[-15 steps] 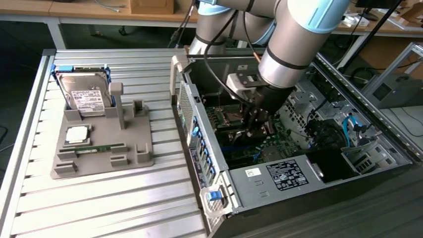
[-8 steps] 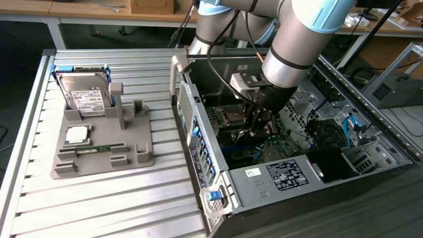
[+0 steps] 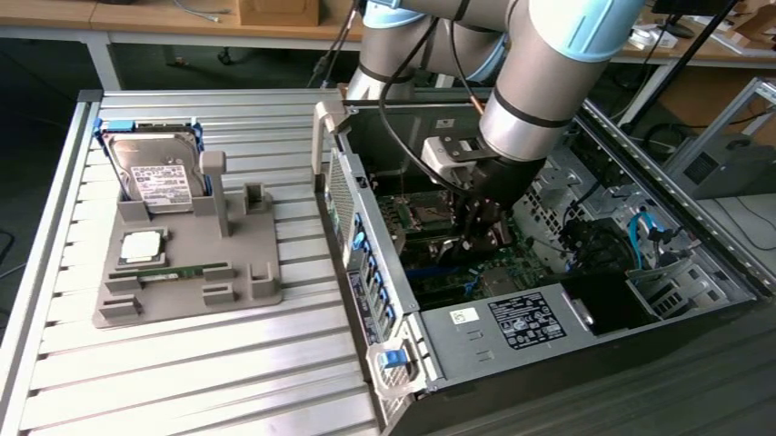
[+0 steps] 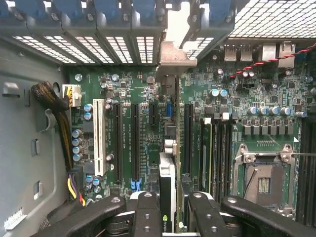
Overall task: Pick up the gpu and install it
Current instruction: 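Insert the gpu into the slot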
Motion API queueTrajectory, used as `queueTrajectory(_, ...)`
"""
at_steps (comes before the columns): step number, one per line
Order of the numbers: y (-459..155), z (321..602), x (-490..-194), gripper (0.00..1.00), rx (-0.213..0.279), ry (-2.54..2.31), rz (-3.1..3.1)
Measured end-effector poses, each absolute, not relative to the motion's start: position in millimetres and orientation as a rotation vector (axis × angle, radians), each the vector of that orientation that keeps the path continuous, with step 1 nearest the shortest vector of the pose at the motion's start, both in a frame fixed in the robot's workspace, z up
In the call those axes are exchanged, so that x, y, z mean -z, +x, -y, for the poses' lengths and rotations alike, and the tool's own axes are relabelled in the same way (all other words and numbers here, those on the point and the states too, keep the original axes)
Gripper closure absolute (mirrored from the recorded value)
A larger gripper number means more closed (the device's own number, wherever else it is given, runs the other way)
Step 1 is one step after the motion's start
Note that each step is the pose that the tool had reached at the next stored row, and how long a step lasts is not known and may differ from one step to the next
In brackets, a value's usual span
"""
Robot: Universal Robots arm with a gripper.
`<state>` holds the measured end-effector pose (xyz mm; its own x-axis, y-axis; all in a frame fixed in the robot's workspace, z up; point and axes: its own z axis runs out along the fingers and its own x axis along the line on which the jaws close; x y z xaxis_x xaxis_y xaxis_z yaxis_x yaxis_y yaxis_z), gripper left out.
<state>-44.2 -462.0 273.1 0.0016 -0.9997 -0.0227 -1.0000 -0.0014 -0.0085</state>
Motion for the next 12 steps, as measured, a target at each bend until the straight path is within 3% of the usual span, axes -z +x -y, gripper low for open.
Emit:
queueTrajectory(10,-44.2,462.0,-280.8,0.73,-0.003,-2.212,-2.210)
queueTrajectory(12,-44.1,462.1,-280.9,0.73,0.046,-2.233,-2.232)
